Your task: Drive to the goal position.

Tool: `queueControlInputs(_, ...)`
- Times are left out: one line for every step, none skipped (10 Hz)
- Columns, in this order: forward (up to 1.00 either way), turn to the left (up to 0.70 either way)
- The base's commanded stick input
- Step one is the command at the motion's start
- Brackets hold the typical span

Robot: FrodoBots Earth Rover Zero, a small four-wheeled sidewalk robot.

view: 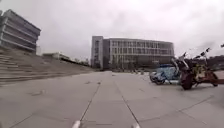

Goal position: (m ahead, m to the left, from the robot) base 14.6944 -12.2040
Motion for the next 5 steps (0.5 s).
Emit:
queueControlInputs(0.70, 0.00)
queueControlInputs(0.70, 0.00)
queueControlInputs(0.70, 0.00)
queueControlInputs(0.70, 0.00)
queueControlInputs(0.70, 0.00)
